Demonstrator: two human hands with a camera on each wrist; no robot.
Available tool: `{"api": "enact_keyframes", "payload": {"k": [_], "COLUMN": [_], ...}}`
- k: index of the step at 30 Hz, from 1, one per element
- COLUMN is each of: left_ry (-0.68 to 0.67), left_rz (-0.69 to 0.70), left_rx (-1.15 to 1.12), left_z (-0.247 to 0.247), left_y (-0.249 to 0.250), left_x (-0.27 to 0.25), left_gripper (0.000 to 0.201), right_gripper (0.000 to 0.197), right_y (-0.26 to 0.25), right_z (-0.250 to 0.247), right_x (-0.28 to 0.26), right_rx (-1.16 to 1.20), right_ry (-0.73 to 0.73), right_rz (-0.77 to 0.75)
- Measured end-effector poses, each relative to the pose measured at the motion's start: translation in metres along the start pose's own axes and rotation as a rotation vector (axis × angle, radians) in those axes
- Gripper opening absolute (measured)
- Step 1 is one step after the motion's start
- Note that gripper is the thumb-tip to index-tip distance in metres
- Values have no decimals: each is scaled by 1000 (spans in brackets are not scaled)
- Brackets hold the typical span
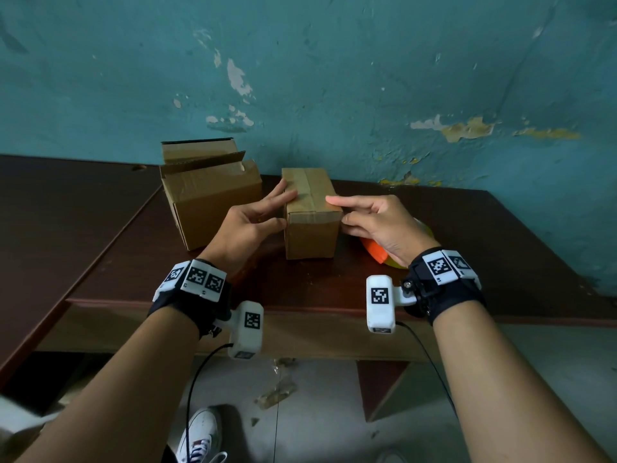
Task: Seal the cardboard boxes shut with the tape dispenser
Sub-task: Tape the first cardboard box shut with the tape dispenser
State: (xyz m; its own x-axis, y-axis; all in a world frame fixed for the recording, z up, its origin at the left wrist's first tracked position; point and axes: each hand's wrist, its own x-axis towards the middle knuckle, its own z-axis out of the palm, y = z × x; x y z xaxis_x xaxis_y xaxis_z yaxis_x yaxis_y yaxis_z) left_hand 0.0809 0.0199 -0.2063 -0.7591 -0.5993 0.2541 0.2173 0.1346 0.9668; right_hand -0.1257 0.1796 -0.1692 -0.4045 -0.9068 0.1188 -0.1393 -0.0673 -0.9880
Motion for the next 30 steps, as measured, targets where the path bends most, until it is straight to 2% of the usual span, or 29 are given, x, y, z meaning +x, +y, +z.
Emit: {"api": "enact_keyframes", "payload": {"k": [4,13,21,26,30], "left_ry": [19,67,83,84,130], "left_rz": [13,131,162,127,153], "left_rx": [-25,109,163,118,134], "left_z": [5,5,4,3,8], "left_y": [0,-12,-18,-17,-14], "left_x": [-1,2,4,5,3], "left_gripper": [50,48,65,55,50], "right_gripper": [43,41,42,39,36], "right_y": [1,3,10,10,7], "right_z": [1,2,-1,-1,1], "right_x": [-1,1,5,4,2], "right_rx": [1,-32,-93,-45,-35], "right_ry": [5,32,50,44,56], "right_rz": [-20,-47,-87,-59,-46]}}
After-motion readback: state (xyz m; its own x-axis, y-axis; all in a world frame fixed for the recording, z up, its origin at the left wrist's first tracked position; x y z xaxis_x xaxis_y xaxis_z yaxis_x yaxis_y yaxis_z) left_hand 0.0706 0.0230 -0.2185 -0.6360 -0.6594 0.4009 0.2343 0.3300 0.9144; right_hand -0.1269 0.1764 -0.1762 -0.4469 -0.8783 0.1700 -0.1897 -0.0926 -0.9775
